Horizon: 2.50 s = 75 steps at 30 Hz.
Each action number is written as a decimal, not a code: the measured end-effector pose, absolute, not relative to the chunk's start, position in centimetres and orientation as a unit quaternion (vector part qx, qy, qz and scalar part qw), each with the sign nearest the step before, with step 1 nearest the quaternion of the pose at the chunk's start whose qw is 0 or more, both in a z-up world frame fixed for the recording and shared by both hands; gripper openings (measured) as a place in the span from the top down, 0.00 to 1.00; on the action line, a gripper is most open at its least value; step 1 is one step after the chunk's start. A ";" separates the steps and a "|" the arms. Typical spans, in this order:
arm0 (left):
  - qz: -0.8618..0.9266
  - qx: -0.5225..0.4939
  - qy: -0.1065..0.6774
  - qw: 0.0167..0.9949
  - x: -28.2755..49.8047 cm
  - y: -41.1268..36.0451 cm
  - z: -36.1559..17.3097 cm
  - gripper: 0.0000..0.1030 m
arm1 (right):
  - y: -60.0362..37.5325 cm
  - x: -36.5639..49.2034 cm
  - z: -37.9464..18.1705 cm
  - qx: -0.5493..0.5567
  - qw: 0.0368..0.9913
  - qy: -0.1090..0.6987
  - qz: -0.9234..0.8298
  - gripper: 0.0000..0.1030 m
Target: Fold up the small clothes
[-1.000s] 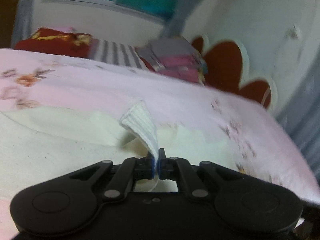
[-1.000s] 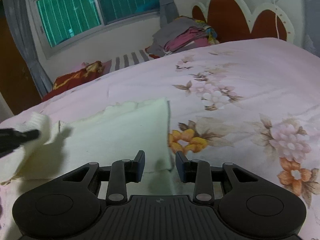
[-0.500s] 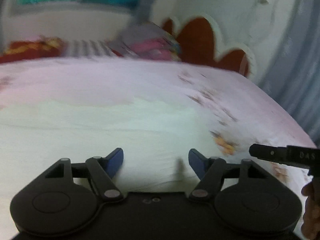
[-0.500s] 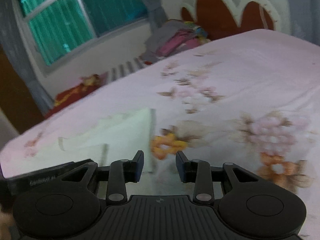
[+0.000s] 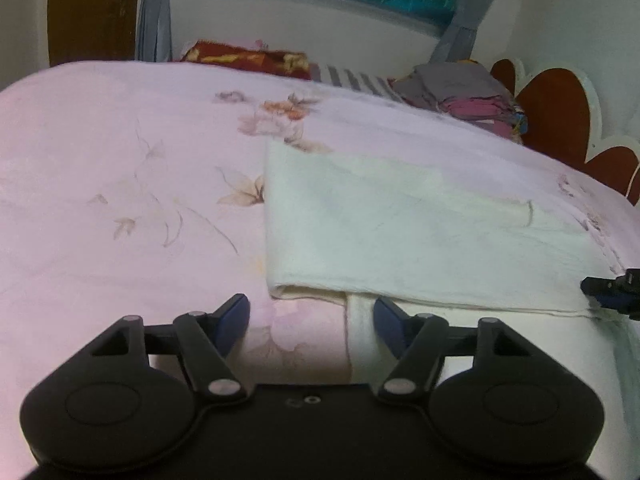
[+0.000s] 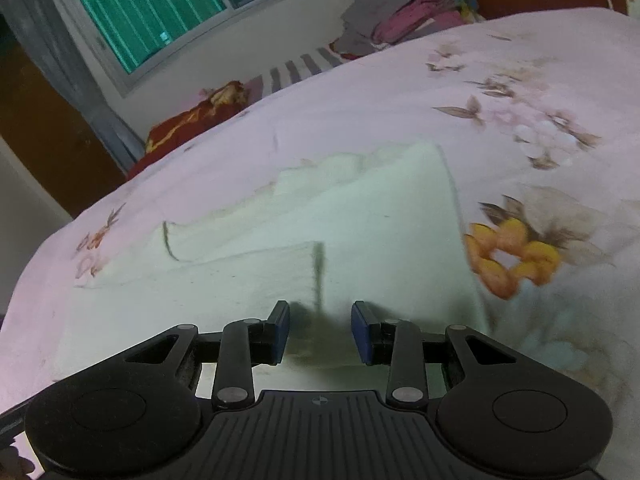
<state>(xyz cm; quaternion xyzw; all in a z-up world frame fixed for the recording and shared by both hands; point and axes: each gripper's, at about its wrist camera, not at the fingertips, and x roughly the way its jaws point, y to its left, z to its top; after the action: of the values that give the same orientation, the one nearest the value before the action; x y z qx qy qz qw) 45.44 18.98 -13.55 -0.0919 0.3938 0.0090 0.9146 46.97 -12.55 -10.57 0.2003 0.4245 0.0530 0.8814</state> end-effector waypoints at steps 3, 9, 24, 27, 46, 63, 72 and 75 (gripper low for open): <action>0.015 -0.087 0.387 0.918 46.4 18.0 -13.6 0.35 | -10.9 47.9 -10.7 0.163 0.888 0.424 0.071 0.94; 0.006 -0.080 0.388 0.918 46.8 18.2 -13.9 0.45 | -11.3 47.0 -7.0 0.140 0.929 0.339 0.046 0.96; -0.013 -0.080 0.389 0.918 47.0 18.5 -13.9 0.46 | -15.4 45.6 -9.2 0.118 0.923 0.367 -0.004 0.96; -0.016 -0.078 0.391 0.917 47.1 18.6 -13.9 0.46 | -15.8 45.7 -9.8 0.119 0.919 0.375 -0.010 0.96; -0.043 -0.094 0.347 0.932 45.1 18.9 -10.7 0.70 | -16.7 44.7 -8.6 0.105 0.926 0.362 -0.015 0.95; -0.136 -0.064 0.376 0.914 54.1 12.2 -11.6 0.37 | -13.2 47.7 -9.5 0.070 0.923 0.377 0.023 0.95; -0.161 -0.033 0.379 0.911 58.4 6.7 -14.5 0.38 | -6.7 52.4 -11.5 0.069 0.912 0.389 0.114 0.95; -0.107 -0.027 0.374 0.921 59.0 11.5 -14.6 0.39 | -9.7 52.1 -12.0 0.078 0.917 0.386 0.066 0.96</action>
<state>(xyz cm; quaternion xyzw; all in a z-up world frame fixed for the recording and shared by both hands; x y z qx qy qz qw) 59.03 11.53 -14.65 -0.0272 0.3743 -0.1066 0.9208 52.06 -9.70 -11.99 0.0783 0.3857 0.0663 0.9169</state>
